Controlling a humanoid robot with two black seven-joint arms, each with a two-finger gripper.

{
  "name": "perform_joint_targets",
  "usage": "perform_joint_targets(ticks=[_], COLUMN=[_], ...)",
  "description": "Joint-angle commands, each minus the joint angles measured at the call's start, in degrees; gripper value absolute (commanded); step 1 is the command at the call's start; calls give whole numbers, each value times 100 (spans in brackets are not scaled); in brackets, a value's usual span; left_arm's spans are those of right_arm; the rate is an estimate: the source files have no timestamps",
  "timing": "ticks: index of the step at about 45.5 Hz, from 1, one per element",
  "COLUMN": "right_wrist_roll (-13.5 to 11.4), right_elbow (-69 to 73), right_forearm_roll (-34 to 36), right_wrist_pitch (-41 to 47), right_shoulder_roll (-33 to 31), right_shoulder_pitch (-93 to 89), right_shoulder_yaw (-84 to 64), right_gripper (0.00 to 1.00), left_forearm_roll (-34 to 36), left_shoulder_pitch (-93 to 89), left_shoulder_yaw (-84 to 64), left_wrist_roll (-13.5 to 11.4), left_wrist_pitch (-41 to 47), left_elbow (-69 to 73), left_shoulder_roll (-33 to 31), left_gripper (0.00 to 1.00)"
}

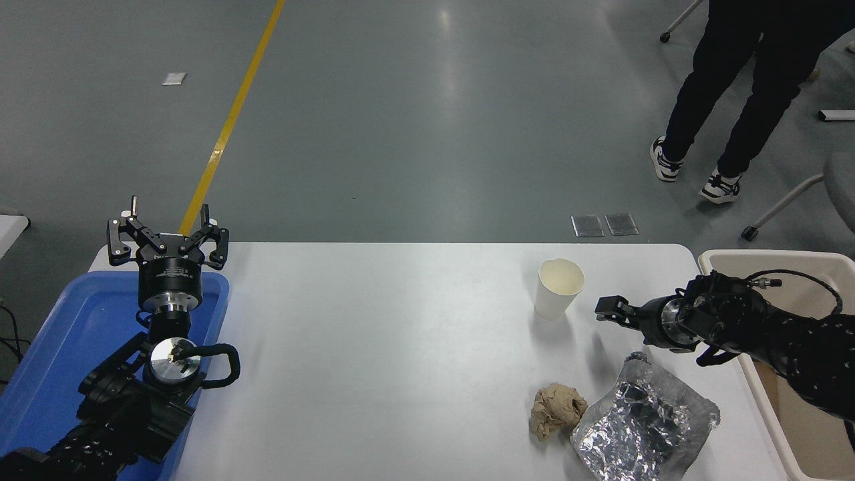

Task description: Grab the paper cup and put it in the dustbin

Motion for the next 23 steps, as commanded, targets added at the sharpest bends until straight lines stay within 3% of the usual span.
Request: perform_joint_targets(ticks=[1,23], right_wrist_roll=[-1,8], right_elbow=[9,176], right_forearm_roll=[9,-26], right_wrist_pitch=[-1,297], right_shoulder_roll=[46,-24], right_shoulder_pitch=[5,742], right_shoulder_yaw=[22,-57], right_gripper=[98,100], left_forearm_roll=[-7,2], left_shoulder_pitch=[0,0], left_shoulder_yaw=[1,1], left_wrist_roll=[0,0], left_wrist_pitch=[0,0], left_elbow=[-1,8], left_shoulder_roll=[0,0], left_gripper=[99,99])
